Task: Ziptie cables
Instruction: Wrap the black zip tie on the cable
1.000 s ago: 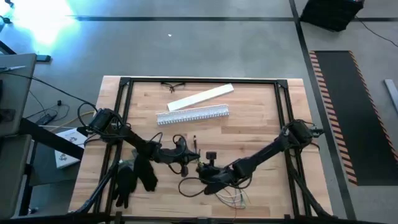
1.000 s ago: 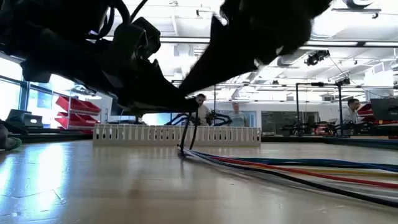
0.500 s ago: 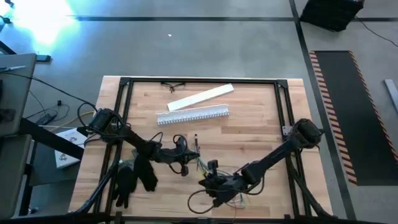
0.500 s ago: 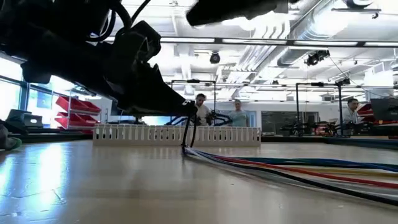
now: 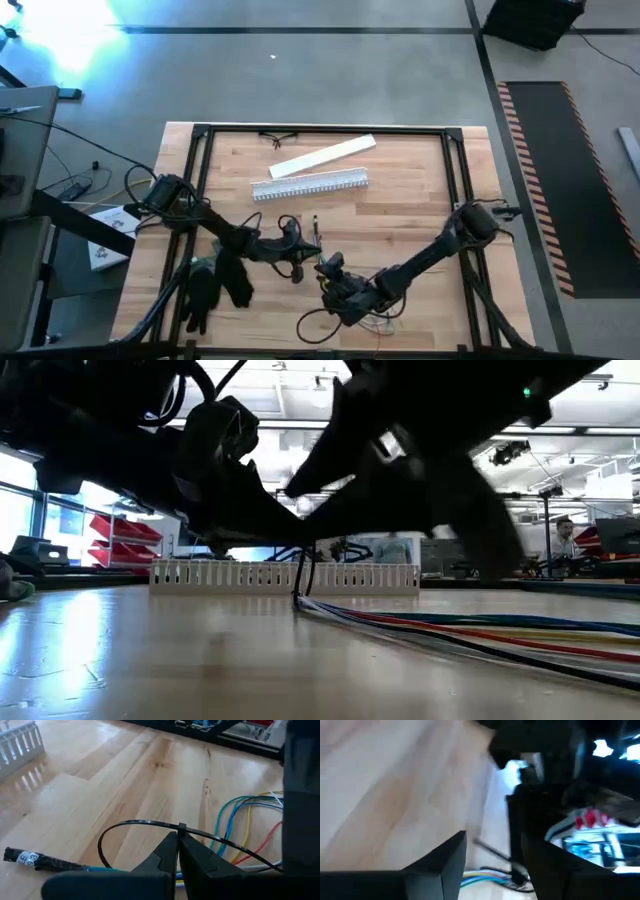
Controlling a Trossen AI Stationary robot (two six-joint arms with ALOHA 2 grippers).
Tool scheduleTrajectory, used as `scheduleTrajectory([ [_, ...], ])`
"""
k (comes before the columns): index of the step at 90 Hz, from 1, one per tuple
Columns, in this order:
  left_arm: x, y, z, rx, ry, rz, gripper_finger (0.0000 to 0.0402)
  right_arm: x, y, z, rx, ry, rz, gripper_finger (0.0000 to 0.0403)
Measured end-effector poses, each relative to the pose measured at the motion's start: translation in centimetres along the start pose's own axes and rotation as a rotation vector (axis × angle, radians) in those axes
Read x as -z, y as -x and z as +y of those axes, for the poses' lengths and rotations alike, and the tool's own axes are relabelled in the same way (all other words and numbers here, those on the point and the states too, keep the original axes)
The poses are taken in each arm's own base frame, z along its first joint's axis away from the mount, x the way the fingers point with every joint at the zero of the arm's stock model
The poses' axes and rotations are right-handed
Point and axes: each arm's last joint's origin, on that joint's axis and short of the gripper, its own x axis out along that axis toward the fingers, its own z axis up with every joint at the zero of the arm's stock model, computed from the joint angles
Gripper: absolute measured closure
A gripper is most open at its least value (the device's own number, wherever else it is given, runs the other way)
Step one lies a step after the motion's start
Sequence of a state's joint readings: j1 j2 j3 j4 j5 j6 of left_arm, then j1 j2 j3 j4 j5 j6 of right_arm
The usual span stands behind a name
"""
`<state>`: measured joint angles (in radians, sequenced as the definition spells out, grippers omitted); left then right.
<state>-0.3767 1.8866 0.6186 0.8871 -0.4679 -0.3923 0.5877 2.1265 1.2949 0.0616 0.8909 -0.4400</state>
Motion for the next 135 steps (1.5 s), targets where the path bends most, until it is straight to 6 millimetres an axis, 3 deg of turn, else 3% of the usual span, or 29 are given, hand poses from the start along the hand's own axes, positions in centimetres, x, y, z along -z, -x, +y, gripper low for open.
scheduleTrajectory([
  [15, 0.0, 0.0, 0.0, 0.010, 0.001, 0.003, 0.0402, 0.5, -0.9, -0.3, 0.095, -0.080, 0.048, 0.0267],
  [31, 0.0, 0.0, -0.1, 0.007, -0.001, 0.002, 0.0402, 0.6, -1.3, -0.7, 0.087, -0.193, 0.045, 0.0384],
  [42, 0.1, 0.1, -0.1, -0.014, -0.019, 0.001, 0.0402, 0.5, -1.5, -0.8, 0.004, -0.327, 0.012, 0.0400],
  [59, 0.3, 0.1, 0.2, -0.073, -0.062, 0.002, 0.0402, -0.6, -0.2, -1.5, -0.119, -0.528, -0.060, 0.0403],
  [84, 0.4, 0.1, 0.4, -0.108, -0.094, 0.013, 0.0402, -3.2, 4.7, -3.1, -0.304, -0.655, -0.217, 0.0403],
  [97, 0.4, 0.1, 0.4, -0.110, -0.094, 0.013, 0.0402, -3.9, 6.8, -4.0, -0.279, -0.656, -0.261, 0.0403],
  [112, 0.5, 0.1, 0.4, -0.107, -0.086, 0.018, 0.0402, -3.9, 7.3, -4.4, -0.246, -0.658, -0.262, 0.0400],
  [123, 0.5, 0.0, 0.4, -0.081, -0.064, 0.028, 0.0402, -3.8, 7.0, -4.5, -0.277, -0.646, -0.262, 0.0370],
  [135, 0.6, 0.0, 0.1, -0.009, -0.026, 0.052, 0.0402, -3.3, 6.5, -4.5, -0.307, -0.656, -0.212, 0.0304],
])
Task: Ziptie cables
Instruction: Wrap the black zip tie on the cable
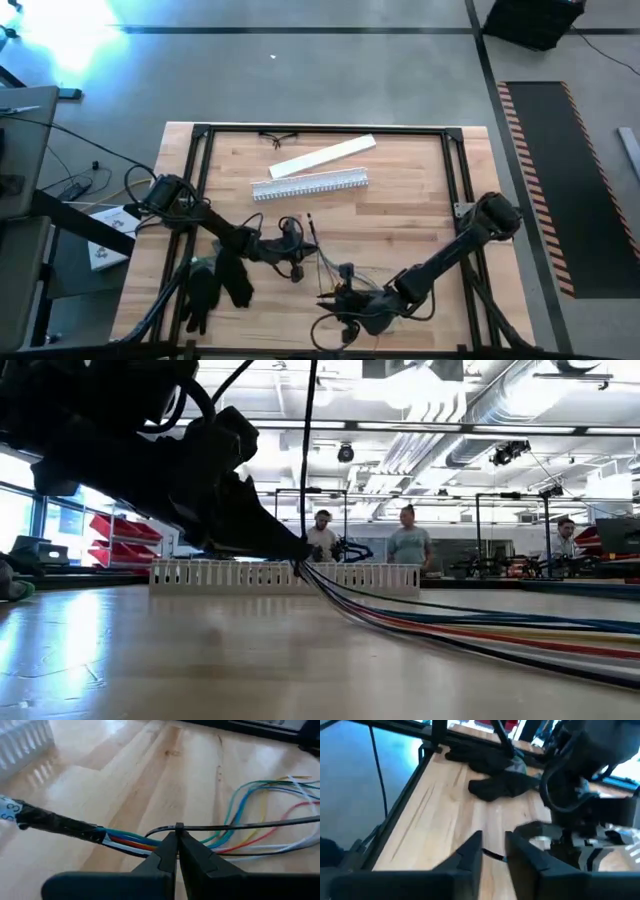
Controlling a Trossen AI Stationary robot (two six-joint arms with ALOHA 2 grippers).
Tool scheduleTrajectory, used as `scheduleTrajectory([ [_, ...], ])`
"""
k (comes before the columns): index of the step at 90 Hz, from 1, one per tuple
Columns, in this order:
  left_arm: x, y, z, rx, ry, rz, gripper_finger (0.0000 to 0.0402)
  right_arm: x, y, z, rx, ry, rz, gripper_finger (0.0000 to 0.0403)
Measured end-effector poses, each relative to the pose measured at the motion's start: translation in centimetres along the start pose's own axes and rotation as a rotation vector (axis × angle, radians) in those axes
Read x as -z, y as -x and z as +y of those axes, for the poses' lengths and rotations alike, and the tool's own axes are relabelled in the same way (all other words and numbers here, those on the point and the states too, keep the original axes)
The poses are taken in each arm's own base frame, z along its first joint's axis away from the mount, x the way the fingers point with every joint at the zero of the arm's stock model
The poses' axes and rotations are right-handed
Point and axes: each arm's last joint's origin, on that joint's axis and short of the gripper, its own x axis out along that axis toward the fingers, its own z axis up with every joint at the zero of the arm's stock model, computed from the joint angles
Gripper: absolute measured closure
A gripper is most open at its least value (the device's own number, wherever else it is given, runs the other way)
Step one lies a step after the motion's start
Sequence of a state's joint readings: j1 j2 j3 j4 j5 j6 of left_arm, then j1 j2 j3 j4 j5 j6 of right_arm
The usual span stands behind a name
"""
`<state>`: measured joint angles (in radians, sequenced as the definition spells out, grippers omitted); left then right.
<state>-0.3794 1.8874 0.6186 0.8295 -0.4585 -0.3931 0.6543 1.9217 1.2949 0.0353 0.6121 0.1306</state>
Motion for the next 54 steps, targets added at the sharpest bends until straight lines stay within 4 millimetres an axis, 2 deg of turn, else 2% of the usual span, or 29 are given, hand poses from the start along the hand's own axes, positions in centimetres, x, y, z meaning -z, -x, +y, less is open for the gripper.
scheduleTrajectory([
  [12, 0.1, 0.0, -0.3, 0.098, 0.025, 0.041, 0.0401, 1.3, -0.2, -0.6, -0.005, -0.031, 0.129, 0.0237],
  [23, 0.2, 0.0, -0.5, 0.151, 0.070, 0.066, 0.0401, 2.5, -0.4, -1.4, -0.020, -0.152, 0.273, 0.0196],
  [37, 0.1, 0.1, -0.6, 0.176, 0.099, 0.074, 0.0401, 3.6, -1.0, -1.7, 0.048, -0.307, 0.336, 0.0183],
  [54, -0.1, 0.1, -0.7, 0.209, 0.108, 0.060, 0.0401, 5.1, -3.0, -1.1, 0.094, -0.404, 0.320, 0.0183],
])
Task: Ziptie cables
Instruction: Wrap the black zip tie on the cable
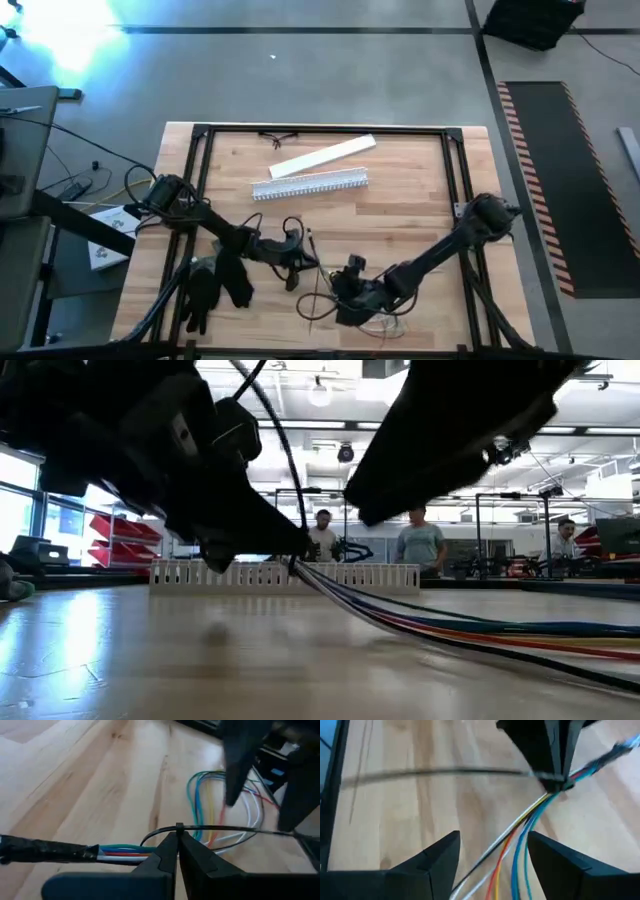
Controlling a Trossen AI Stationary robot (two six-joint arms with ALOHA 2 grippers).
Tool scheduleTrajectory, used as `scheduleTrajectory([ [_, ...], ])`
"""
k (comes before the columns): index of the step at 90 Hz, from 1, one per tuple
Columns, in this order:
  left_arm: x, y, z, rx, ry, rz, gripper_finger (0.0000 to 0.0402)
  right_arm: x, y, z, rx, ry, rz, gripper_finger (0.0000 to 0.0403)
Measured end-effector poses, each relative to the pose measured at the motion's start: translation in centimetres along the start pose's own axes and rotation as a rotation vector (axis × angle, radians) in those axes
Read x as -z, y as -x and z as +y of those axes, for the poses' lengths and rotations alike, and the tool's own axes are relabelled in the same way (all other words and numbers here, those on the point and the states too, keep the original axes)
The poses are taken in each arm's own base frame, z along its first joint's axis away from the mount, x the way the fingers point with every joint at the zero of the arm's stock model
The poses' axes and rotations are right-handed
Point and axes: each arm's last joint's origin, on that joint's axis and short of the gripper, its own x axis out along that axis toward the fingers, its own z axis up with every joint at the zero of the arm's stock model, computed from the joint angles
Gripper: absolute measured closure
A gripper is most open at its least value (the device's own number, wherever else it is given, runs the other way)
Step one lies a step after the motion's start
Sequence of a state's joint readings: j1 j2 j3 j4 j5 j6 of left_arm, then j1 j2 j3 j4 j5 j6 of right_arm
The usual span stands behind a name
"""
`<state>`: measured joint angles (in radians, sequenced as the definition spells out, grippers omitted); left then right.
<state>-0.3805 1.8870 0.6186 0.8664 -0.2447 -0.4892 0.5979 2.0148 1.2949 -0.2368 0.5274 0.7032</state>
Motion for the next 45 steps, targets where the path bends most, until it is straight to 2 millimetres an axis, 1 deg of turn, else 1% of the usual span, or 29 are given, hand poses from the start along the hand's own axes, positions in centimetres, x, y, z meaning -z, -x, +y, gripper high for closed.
scheduleTrajectory([
  [19, 0.0, 0.0, 0.0, -0.001, -0.002, -0.002, 0.0401, 1.3, -2.5, -0.6, 0.068, -0.082, 0.030, 0.0183],
  [32, -0.1, 0.0, 0.0, 0.000, -0.009, -0.007, 0.0401, 1.4, -3.2, -1.1, 0.102, -0.090, 0.023, 0.0185],
  [38, -0.1, 0.0, 0.0, 0.000, -0.009, -0.007, 0.0401, 1.4, -3.6, -1.4, 0.094, -0.095, 0.047, 0.0197],
  [45, -0.1, 0.0, 0.0, 0.000, -0.009, -0.007, 0.0401, 1.4, -4.0, -1.7, 0.070, -0.106, 0.084, 0.0229],
])
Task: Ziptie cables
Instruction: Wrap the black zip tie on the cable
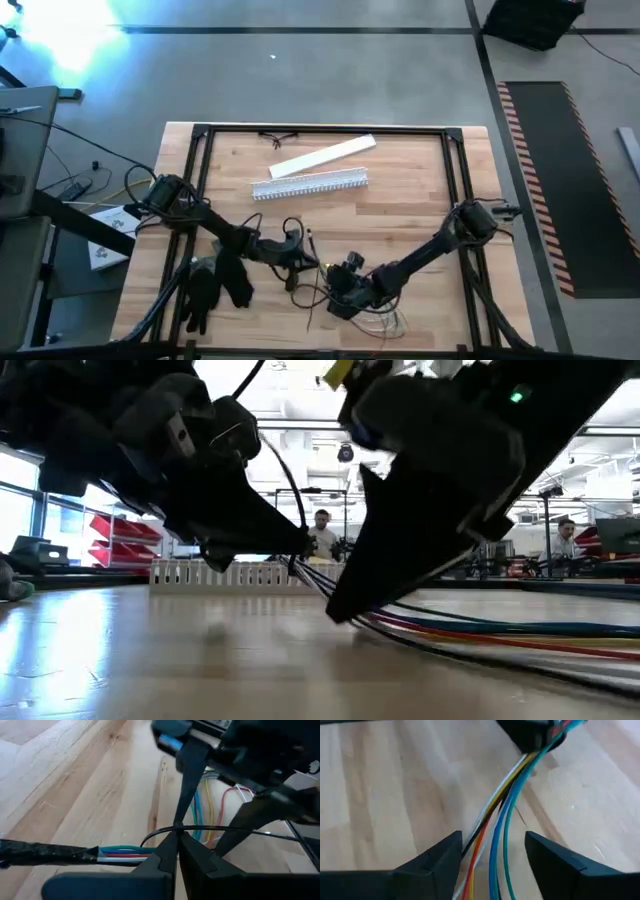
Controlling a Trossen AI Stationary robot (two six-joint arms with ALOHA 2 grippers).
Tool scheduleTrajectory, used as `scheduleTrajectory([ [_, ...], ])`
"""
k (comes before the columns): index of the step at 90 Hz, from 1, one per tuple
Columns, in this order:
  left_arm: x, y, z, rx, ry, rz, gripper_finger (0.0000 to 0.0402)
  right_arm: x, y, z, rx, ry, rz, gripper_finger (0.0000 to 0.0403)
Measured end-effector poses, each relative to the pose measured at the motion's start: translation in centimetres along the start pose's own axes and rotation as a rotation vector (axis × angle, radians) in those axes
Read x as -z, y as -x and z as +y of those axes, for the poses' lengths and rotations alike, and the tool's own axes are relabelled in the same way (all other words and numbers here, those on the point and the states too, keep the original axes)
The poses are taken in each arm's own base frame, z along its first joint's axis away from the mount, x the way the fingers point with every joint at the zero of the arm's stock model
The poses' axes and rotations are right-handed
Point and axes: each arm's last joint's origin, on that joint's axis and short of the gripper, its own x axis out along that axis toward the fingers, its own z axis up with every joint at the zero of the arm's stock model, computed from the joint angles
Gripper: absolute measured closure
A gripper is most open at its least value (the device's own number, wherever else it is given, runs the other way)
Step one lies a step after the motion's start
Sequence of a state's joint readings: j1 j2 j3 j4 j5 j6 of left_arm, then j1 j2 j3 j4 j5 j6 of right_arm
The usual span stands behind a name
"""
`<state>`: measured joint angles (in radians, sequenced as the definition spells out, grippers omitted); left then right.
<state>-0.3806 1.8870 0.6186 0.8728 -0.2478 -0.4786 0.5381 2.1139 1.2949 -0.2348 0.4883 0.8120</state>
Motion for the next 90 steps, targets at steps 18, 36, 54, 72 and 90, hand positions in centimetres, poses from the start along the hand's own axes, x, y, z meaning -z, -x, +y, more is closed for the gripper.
scheduleTrajectory([
  [18, 0.0, 0.0, 0.0, 0.008, 0.000, 0.004, 0.0401, -0.1, -0.1, -0.1, -0.005, 0.000, 0.002, 0.0370],
  [36, 0.1, 0.0, -0.2, 0.056, -0.015, 0.029, 0.0401, -0.5, -0.3, -0.3, 0.017, 0.009, -0.028, 0.0396],
  [54, 0.2, 0.0, -0.3, 0.115, -0.039, 0.064, 0.0401, -1.6, -0.7, -0.5, -0.003, -0.016, -0.083, 0.0401],
  [72, 0.3, 0.1, -0.4, 0.141, -0.062, 0.077, 0.0401, -2.3, -1.0, -0.8, -0.006, -0.053, -0.118, 0.0401],
  [90, 0.4, 0.1, -0.5, 0.147, -0.066, 0.085, 0.0401, -3.2, -1.4, -0.9, -0.089, -0.027, -0.102, 0.0370],
])
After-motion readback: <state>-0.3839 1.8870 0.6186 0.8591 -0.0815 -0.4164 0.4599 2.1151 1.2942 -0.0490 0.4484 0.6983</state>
